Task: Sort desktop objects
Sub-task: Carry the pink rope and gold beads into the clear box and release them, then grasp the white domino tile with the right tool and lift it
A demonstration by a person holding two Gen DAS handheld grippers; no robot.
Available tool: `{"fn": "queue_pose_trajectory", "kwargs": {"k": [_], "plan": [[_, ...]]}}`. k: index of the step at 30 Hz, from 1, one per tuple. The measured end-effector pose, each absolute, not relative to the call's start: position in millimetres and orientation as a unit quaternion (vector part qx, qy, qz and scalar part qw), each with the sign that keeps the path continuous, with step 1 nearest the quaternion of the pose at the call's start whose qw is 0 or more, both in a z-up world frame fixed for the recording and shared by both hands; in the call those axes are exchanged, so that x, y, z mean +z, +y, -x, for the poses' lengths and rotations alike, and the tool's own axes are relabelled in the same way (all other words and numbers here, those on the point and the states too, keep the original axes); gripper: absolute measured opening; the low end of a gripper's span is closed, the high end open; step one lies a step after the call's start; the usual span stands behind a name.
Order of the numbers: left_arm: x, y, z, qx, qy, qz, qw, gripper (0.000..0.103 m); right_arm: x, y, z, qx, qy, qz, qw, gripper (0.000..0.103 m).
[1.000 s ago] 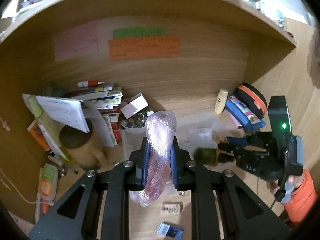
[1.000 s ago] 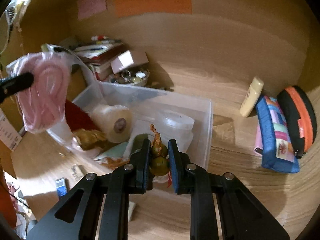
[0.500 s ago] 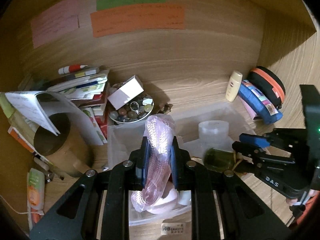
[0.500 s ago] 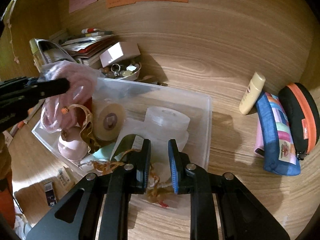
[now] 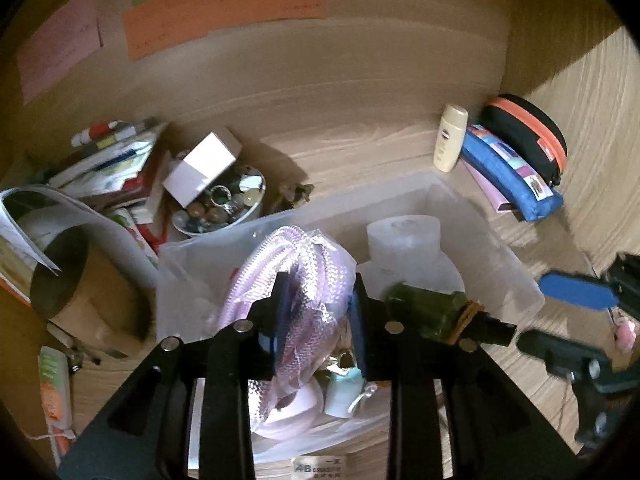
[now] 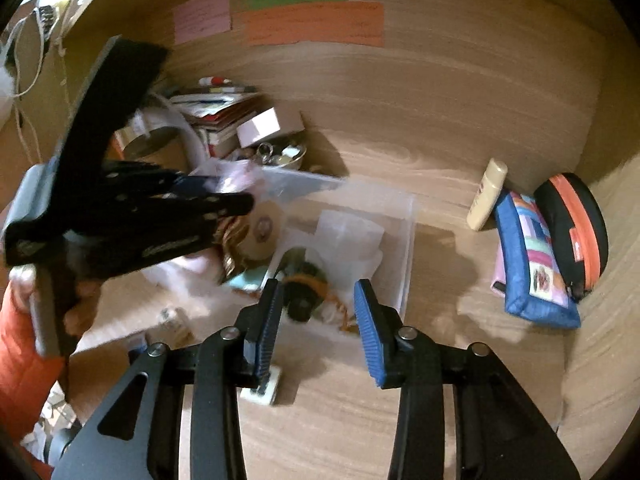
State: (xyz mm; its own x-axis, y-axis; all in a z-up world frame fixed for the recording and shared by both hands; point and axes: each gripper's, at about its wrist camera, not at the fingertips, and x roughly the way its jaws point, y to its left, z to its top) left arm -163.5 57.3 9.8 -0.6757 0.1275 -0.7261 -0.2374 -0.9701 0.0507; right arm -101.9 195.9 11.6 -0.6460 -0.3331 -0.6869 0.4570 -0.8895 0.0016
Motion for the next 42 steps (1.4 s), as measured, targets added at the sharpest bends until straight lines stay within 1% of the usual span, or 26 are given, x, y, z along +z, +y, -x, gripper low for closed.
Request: {"fn": "queue_pose_trajectory", "kwargs": {"k": [3, 5, 8, 9, 10, 17, 20, 26, 30, 32, 33, 34, 36, 37, 39, 42], "plan": [[8.1, 61.0, 163.0, 0.911, 0.071, 0.393, 0.105, 0.029, 4.4, 196.3, 91.5, -0.897, 0.085, -0.369, 0.227, 0.034], [7.0, 63.3, 161.3, 0.909, 0.074, 0.395, 0.108, 0.032, -2.4, 193.4, 83.4, -0.892, 0.09, -0.376, 0.234, 0.034], [6.6, 67.1, 155.7, 0.905, 0.08, 0.399, 0.125, 0.043, -15.0, 186.1, 77.6, -0.883, 0.097, -0.39, 0.244, 0.035], [5.8, 70.1, 154.5, 0.903, 0.079, 0.401, 0.133, 0.049, -19.2, 183.3, 77.2, -0.879, 0.098, -0.395, 0.247, 0.035], [5.7, 71.2, 151.9, 0.901, 0.079, 0.402, 0.139, 0.051, -23.8, 180.6, 77.5, -0.876, 0.1, -0.4, 0.249, 0.035], [1.7, 79.6, 137.0, 0.895, 0.093, 0.409, 0.149, 0.053, -54.5, 166.6, 81.7, -0.857, 0.107, -0.437, 0.252, 0.035], [4.6, 79.6, 132.1, 0.893, 0.086, 0.412, 0.159, 0.059, -60.6, 165.5, 82.2, -0.853, 0.107, -0.444, 0.253, 0.035], [14.4, 71.7, 122.4, 0.897, 0.059, 0.408, 0.159, 0.06, -65.9, 166.1, 84.3, -0.854, 0.106, -0.445, 0.249, 0.035], [23.2, 62.8, 116.3, 0.91, 0.059, 0.39, 0.128, 0.06, -71.9, 165.3, 86.2, -0.851, 0.104, -0.451, 0.247, 0.035], [27.1, 58.8, 113.2, 0.914, 0.062, 0.383, 0.12, 0.062, -74.3, 163.3, 84.0, -0.851, 0.108, -0.452, 0.246, 0.035], [29.1, 56.1, 111.3, 0.916, 0.061, 0.379, 0.115, 0.065, -75.1, 162.6, 83.8, -0.851, 0.109, -0.452, 0.246, 0.035], [31.0, 53.4, 109.6, 0.918, 0.061, 0.375, 0.111, 0.068, -76.1, 161.8, 86.1, -0.852, 0.109, -0.45, 0.245, 0.034], [34.4, 48.8, 104.7, 0.923, 0.061, 0.366, 0.106, 0.07, -76.3, 160.6, 84.4, -0.856, 0.114, -0.444, 0.241, 0.029], [35.6, 47.0, 103.1, 0.923, 0.062, 0.364, 0.104, 0.07, -76.4, 161.3, 84.4, -0.855, 0.114, -0.444, 0.242, 0.023], [37.2, 44.0, 98.1, 0.925, 0.064, 0.361, 0.099, 0.072, -75.7, 161.7, 83.4, -0.855, 0.11, -0.444, 0.246, 0.022], [37.6, 40.2, 90.7, 0.928, 0.069, 0.355, 0.092, 0.079, -71.4, 160.6, 78.2, -0.857, 0.111, -0.439, 0.247, 0.022]]}}
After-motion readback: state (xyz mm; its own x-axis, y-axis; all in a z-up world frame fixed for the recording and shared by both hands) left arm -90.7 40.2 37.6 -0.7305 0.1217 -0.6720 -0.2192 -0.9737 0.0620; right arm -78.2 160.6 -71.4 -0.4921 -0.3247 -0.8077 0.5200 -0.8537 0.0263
